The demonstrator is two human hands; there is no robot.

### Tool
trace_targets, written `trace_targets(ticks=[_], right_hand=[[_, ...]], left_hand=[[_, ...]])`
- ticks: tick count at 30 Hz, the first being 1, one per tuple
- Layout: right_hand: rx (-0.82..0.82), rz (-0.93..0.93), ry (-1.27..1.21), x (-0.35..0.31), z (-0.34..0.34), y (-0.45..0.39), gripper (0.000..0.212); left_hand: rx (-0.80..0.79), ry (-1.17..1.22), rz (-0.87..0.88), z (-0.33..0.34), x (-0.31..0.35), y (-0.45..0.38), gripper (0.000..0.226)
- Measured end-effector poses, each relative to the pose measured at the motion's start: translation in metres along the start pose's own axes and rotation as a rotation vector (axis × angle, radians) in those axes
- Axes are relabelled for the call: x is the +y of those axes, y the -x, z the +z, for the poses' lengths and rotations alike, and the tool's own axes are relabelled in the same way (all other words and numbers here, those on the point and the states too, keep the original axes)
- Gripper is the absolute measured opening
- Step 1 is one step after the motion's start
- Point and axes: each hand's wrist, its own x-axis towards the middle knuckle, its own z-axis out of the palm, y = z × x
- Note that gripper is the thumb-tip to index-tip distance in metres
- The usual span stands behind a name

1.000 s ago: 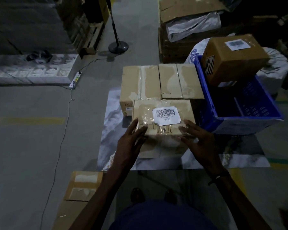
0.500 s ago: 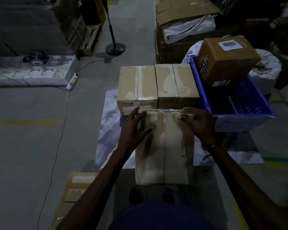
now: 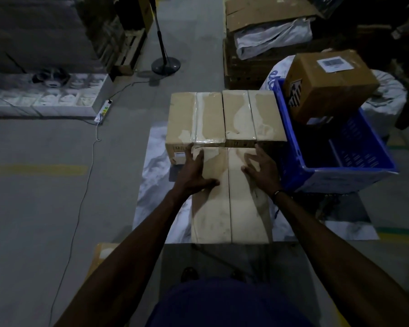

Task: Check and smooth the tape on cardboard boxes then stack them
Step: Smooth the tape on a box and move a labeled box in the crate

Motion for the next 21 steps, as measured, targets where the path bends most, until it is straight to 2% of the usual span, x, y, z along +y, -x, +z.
trace_targets(ticks=[5,11,14,17,21], right_hand=[[-0.078,0.089,-0.003,0.011,0.013,-0.014,0.045],[-0.058,0.077,-0.026,0.020,0.022,-0.009,0.039],[-0.056,0.041,0.081,0.013,0.025,0.000,0.041],[-0.152,0.025,0.139,0.007,0.028,0.020,0.049],[-0.276,0.064,0.204,-0.004,0.030,0.044,0.056]], left_hand=[[-0.070,-0.031,-0.058,0.014,-0.012,-0.013,0.116],[-0.086,-0.046,-0.081,0.023,-0.013,-0.015,0.106],[-0.078,-0.133,-0.078,0.024,-0.005,-0.009,0.085],[-0.114,-0.087,-0.014,0.032,0.008,0.006,0.062],[-0.166,-0.116,-0.008,0.052,0.020,0.024,0.063]])
